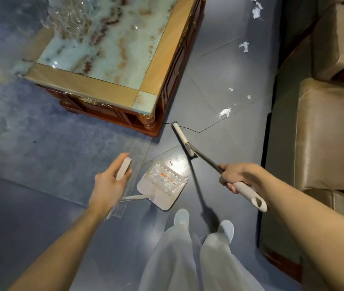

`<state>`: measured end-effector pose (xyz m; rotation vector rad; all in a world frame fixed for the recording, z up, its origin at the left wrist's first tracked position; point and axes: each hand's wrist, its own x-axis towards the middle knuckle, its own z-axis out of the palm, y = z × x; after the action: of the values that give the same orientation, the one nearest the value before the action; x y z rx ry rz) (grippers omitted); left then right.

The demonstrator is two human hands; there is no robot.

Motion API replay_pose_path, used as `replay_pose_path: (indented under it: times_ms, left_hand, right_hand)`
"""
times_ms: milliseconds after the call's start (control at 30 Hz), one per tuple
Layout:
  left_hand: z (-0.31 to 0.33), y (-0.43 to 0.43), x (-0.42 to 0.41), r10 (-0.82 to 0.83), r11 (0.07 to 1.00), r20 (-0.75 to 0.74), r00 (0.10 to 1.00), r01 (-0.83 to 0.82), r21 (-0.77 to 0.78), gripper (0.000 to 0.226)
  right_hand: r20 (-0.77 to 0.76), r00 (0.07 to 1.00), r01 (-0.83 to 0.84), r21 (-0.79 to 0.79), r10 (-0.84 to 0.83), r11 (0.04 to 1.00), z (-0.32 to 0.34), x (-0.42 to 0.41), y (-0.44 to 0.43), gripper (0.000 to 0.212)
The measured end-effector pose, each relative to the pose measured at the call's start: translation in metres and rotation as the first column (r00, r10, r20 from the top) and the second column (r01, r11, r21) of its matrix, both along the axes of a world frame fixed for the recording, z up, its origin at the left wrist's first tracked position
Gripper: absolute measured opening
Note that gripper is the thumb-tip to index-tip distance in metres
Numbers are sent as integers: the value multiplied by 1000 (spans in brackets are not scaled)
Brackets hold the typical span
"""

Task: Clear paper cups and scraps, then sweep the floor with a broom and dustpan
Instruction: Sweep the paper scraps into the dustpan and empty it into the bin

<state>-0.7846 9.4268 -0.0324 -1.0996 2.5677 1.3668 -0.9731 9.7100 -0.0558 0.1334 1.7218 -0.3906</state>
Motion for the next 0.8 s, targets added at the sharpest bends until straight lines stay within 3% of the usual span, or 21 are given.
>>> replay_pose_path:
  times_ms: [100, 367, 600, 800]
  left_hand:
    - [-7, -8, -2, 0, 1000, 0, 1000, 0, 27, 36]
    - [-12, -27, -27, -56, 998, -58, 997, 58, 37, 39]
    - [-12, -3, -41, 6, 997, -155, 988, 5, 72, 36]
    - [5, 29, -104, -89, 994, -231, 969, 100, 37, 36]
  right_hand:
    - [68, 994, -82, 19, 80, 996, -1, 25, -11, 63]
    - [272, 961, 56, -8, -51, 998, 18, 57, 2, 83]
    - [172, 980, 113, -48, -103, 993, 39, 39, 27, 78]
    - [61, 960, 277, -87, -272, 957, 62, -13, 62, 73]
